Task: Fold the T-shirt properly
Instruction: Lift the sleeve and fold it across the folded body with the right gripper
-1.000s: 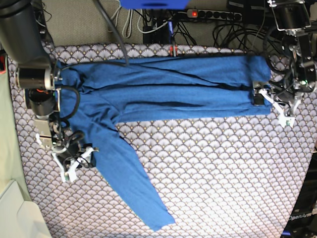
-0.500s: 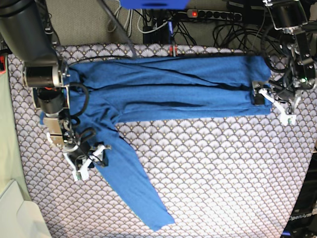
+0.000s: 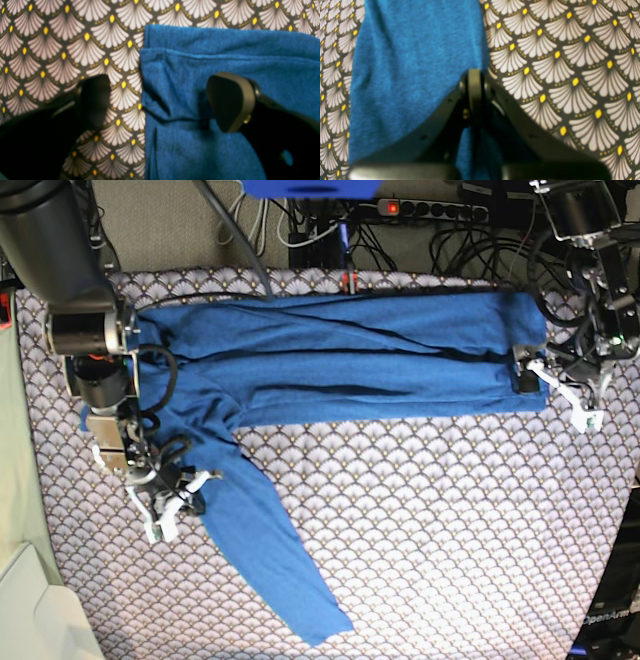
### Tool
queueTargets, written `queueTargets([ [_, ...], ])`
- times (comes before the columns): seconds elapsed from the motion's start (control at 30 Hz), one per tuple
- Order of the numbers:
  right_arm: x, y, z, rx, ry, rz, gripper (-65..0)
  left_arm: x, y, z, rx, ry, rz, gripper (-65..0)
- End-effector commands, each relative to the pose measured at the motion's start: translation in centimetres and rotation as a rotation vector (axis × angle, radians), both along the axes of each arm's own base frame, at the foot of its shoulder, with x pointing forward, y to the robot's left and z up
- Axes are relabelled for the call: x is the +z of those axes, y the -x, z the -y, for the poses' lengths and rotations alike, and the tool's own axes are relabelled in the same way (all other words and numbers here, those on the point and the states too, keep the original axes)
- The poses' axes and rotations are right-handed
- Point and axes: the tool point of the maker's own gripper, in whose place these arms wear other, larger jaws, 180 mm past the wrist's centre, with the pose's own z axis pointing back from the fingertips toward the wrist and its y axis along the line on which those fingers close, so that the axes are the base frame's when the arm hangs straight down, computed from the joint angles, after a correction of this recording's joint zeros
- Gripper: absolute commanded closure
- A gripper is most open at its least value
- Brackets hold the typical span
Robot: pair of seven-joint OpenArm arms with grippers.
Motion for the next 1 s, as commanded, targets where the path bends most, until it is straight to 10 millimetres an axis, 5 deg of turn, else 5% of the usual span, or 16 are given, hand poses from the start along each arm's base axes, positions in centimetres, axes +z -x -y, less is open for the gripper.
queueTargets([
  [0.0, 2.4, -1.7, 0.2, -0.005, -0.01, 0.071, 0.0, 1.4, -1.0, -0.5, -0.003, -0.015, 0.045, -63.1],
  [0.23, 4.1, -1.3, -0.8, 0.038, 0.003, 0.159, 0.0, 1.4, -0.9, -0.6, -0.002, -0.016, 0.044, -63.1],
  [0.97, 9.6, 11.2, -7.8, 0.283, 0.114, 0.326, 0.0, 1.2, -0.9, -0.3, -0.009, -0.014, 0.04, -63.1],
])
